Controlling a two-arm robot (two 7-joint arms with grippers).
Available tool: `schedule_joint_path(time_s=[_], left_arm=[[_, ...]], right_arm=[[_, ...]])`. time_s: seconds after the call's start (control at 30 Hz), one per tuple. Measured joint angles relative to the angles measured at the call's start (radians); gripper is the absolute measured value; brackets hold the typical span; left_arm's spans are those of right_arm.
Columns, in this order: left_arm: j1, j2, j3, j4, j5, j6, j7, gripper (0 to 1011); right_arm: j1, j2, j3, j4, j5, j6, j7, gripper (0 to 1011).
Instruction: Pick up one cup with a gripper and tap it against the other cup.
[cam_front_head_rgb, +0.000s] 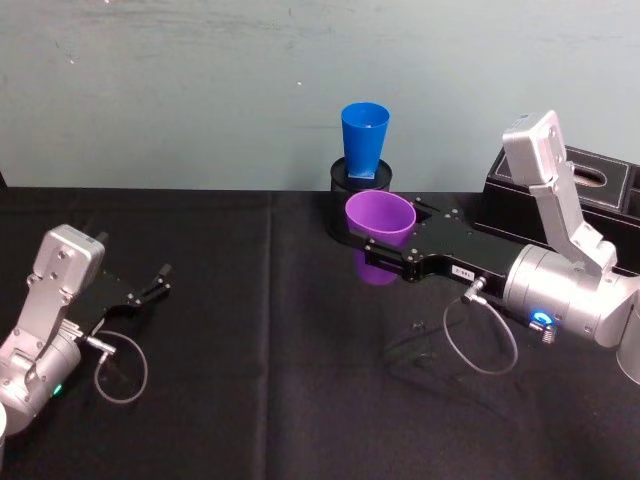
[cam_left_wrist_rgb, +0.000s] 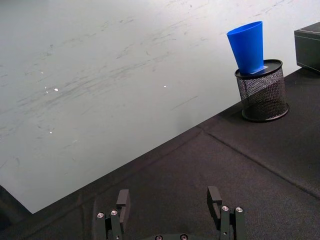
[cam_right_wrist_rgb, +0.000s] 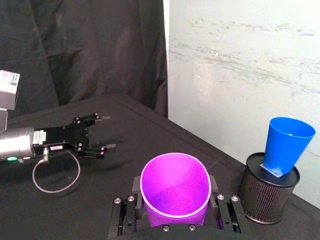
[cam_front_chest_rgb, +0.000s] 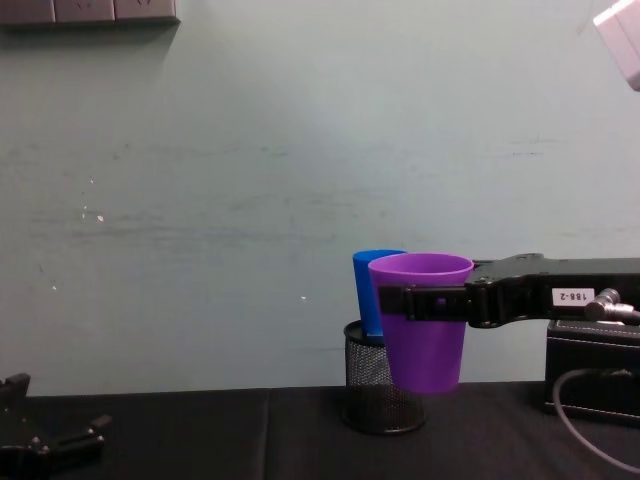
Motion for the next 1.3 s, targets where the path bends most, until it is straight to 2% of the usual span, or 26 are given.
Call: schedule_joint_path(time_s=[1.3], left_arm=[[0.0, 0.0, 0.0, 0.0, 0.0, 0.0, 0.0, 1012]], right_arm=[[0.0, 0.0, 0.0, 0.0, 0.0, 0.0, 0.001, 726]])
